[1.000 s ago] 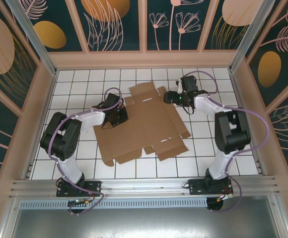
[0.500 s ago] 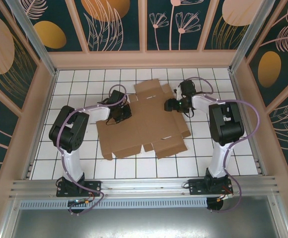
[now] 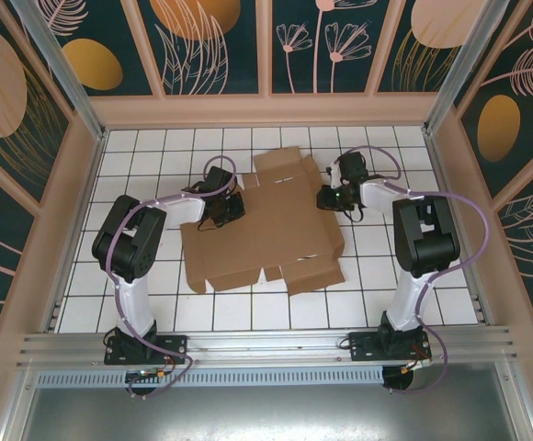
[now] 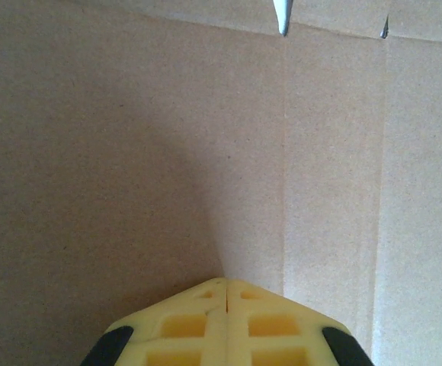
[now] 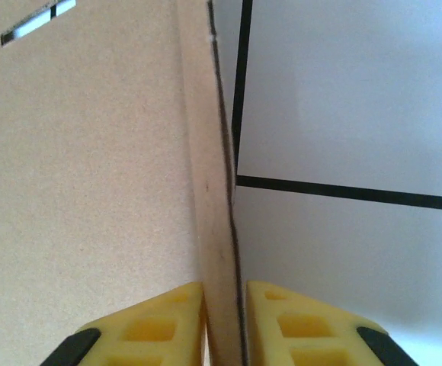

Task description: Fold the paper box

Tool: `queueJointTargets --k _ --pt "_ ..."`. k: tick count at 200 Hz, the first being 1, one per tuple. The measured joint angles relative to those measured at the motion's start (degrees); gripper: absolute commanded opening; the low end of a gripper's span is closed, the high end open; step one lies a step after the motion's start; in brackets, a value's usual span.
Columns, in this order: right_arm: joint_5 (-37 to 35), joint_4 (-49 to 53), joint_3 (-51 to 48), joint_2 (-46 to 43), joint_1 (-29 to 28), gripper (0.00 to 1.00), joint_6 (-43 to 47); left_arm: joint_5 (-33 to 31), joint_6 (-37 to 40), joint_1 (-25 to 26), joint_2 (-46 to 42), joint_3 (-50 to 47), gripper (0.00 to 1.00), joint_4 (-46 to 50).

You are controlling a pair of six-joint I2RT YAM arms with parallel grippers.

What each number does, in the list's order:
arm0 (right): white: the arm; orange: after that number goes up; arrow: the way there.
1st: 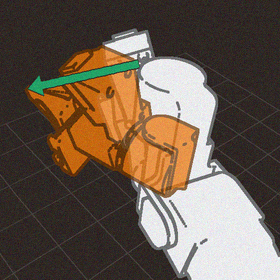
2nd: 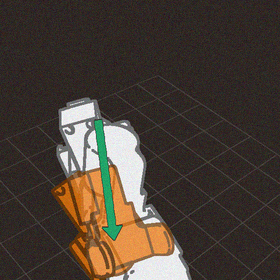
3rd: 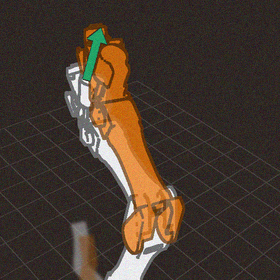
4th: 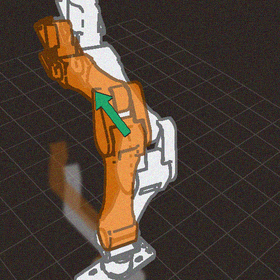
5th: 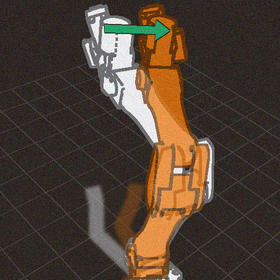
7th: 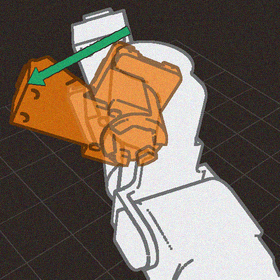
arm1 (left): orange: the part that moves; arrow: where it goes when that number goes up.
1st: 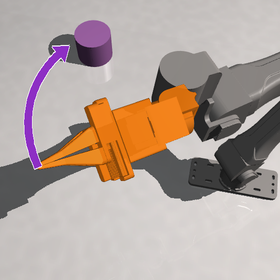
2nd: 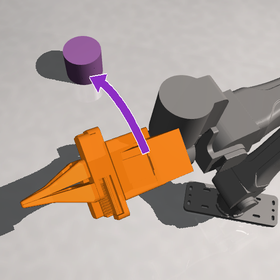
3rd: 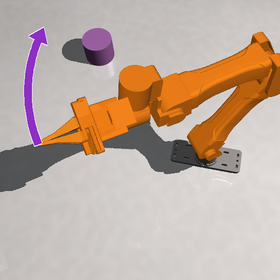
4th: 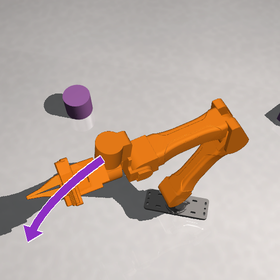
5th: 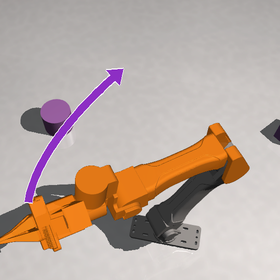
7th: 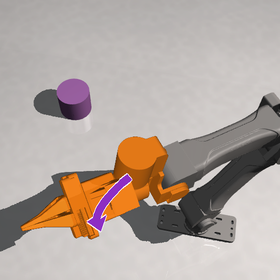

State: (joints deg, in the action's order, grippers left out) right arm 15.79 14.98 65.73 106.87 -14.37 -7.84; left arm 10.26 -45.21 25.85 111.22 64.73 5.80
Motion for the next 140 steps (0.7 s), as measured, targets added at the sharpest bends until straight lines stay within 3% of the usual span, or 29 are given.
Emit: queueJointTargets --k 47,117,140 --pt "-13.0 3.1 2.2 0.3 -6.1 0.09 2.2 -0.2 0.0 0.0 0.0 0.0 0.0 0.0" --pt "-50.4 11.6 13.9 13.8 -22.4 0.15 4.8 -1.4 0.0 -0.8 0.0 -0.1 0.0 0.0" --pt "-57.1 12.5 14.9 15.6 -24.5 0.16 5.2 -1.4 0.0 -0.8 0.0 -0.1 0.0 0.0"
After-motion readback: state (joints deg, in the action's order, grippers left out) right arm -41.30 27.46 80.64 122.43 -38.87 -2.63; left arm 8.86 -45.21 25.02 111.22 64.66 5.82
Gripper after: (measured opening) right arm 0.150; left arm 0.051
